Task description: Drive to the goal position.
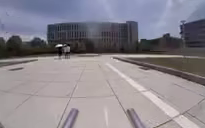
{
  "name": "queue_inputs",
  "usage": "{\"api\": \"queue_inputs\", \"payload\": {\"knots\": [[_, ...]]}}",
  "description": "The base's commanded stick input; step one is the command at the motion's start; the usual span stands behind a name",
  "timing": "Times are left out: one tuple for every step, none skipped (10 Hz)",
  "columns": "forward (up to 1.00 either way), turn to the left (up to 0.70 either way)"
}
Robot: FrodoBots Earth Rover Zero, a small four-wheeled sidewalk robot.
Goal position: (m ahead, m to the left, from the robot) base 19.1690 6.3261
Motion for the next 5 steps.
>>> {"api": "queue_inputs", "payload": {"knots": [[0.50, 0.00], [0.50, 0.00], [0.50, 0.00], [0.50, 0.00], [0.50, 0.00]]}}
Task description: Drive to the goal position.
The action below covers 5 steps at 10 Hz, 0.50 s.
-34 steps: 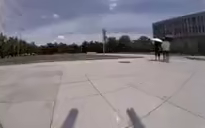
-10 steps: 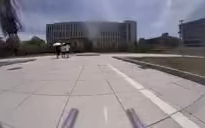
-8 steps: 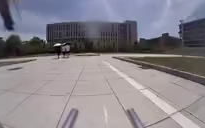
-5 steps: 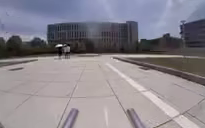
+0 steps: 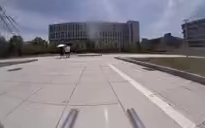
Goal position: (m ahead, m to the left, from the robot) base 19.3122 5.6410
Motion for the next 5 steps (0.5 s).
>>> {"api": "queue_inputs", "payload": {"knots": [[0.50, 0.00], [0.50, 0.00], [0.50, 0.00], [0.50, 0.00], [0.50, 0.00]]}}
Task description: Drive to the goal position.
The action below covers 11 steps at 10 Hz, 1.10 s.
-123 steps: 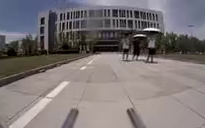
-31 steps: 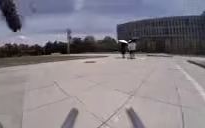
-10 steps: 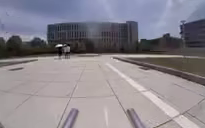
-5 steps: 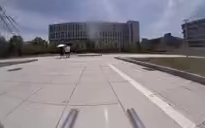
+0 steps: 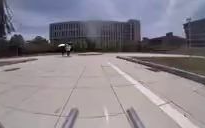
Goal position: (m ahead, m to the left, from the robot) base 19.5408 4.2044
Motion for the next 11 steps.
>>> {"api": "queue_inputs", "payload": {"knots": [[0.50, 0.24], [0.50, 0.50], [0.50, 0.24], [0.50, 0.00], [0.50, 0.00], [0.50, 0.00], [0.50, 0.00], [0.50, 0.00], [0.50, 0.00], [0.50, 0.00], [0.50, 0.00]]}}
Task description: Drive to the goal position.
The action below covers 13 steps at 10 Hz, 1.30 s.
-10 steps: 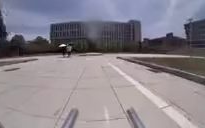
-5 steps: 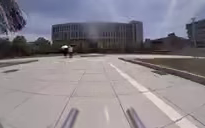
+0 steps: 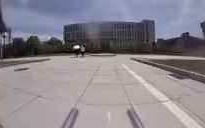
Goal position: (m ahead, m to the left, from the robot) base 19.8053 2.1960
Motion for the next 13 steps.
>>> {"api": "queue_inputs", "payload": {"knots": [[0.50, 0.00], [0.50, 0.00], [0.50, 0.00], [0.50, 0.00], [0.50, 0.00], [0.50, 0.00], [0.50, 0.00], [0.50, 0.00], [0.50, 0.00], [0.50, 0.00], [0.50, 0.00], [0.50, 0.00], [0.50, 0.00]]}}
